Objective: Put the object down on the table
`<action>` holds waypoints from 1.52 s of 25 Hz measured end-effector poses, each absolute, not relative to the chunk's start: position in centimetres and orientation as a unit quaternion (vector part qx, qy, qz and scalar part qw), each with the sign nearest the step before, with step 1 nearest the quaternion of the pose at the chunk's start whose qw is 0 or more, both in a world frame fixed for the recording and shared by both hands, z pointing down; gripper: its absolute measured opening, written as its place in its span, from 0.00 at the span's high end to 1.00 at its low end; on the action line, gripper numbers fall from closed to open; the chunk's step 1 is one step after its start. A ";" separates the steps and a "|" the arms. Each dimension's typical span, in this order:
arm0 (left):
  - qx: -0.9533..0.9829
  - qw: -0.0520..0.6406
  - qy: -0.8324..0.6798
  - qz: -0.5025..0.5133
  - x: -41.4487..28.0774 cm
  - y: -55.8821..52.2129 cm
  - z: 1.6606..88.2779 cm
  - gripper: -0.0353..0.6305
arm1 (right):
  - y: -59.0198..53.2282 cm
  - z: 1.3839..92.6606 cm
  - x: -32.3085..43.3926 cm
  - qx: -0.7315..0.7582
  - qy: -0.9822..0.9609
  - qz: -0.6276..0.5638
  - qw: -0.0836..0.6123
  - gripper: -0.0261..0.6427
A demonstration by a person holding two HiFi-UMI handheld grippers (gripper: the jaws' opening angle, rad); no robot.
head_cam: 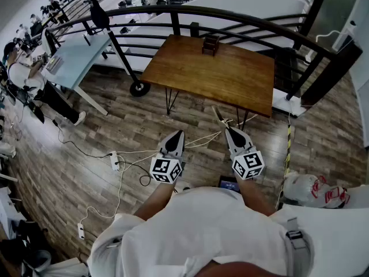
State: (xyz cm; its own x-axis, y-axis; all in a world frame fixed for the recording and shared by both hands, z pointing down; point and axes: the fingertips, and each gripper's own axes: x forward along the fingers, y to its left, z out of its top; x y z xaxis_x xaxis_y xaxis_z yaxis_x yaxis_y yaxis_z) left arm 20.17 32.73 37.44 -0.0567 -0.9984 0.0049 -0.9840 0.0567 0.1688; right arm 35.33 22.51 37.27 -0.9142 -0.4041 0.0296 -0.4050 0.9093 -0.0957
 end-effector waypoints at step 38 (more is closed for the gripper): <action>0.669 0.103 -0.735 -0.040 26.0 33.5 40.0 0.93 | 19.7 39.7 44.4 0.187 -0.977 0.103 -0.029 0.92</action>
